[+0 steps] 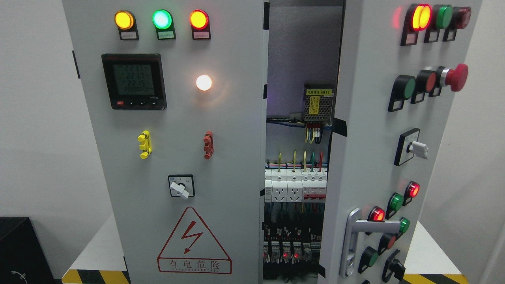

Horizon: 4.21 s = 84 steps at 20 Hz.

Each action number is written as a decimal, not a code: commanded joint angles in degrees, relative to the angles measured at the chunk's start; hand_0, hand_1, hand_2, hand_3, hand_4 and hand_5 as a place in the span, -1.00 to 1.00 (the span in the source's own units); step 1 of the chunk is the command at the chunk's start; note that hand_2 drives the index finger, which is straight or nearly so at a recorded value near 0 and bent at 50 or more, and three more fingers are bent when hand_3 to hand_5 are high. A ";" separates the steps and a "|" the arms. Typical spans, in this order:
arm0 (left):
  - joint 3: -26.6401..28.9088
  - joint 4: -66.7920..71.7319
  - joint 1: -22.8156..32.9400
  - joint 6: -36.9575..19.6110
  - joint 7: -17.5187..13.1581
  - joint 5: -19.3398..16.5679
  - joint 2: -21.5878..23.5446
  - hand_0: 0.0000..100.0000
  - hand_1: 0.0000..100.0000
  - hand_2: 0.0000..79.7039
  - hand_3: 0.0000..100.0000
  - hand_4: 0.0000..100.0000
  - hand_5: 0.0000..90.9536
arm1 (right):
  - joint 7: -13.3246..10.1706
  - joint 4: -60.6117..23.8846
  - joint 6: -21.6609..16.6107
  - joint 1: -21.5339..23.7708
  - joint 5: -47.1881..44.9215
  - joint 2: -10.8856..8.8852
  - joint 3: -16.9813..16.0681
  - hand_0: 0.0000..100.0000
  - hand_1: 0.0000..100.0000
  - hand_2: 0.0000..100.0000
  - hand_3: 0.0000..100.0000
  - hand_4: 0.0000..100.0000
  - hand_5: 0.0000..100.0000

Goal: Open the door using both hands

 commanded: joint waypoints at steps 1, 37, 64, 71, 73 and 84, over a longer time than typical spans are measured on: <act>-3.35 -14.44 -10.88 1.09 -1.11 1.85 13.83 -1.00 -1.00 -1.00 -1.00 -1.00 -1.00 | -0.02 -0.01 0.01 0.01 0.02 0.00 0.08 -1.00 -1.00 -1.00 -1.00 -1.00 -1.00; -115.21 -28.53 -118.68 -1.73 24.81 13.45 -33.98 -1.00 -1.00 -1.00 -1.00 -1.00 -1.00 | -0.02 -0.01 0.01 0.01 -0.07 0.00 0.08 -1.00 -1.00 -1.00 -1.00 -1.00 -1.00; -99.37 -30.37 -113.14 -1.02 44.75 10.73 -50.33 -1.00 -1.00 -1.00 -1.00 -1.00 -1.00 | -0.02 -0.01 0.01 0.01 0.02 0.00 0.00 -1.00 -1.00 -1.00 -1.00 -1.00 -1.00; -99.20 -36.18 -113.23 -1.11 49.07 2.73 -53.49 -1.00 -1.00 -1.00 -1.00 -1.00 -1.00 | -0.02 -0.01 0.01 0.01 0.02 0.00 0.00 -1.00 -1.00 -1.00 -1.00 -1.00 -1.00; -98.67 -36.09 -113.23 -1.11 49.42 2.55 -54.98 -1.00 -1.00 -1.00 -1.00 -1.00 -1.00 | -0.02 -0.01 0.01 0.01 0.02 0.00 0.00 -1.00 -1.00 -1.00 -1.00 -1.00 -1.00; -98.84 -29.51 -112.35 -1.46 54.35 0.18 -66.67 -1.00 -1.00 -1.00 -1.00 -1.00 -1.00 | -0.02 -0.01 0.01 0.01 0.02 0.00 0.00 -1.00 -1.00 -1.00 -1.00 -1.00 -1.00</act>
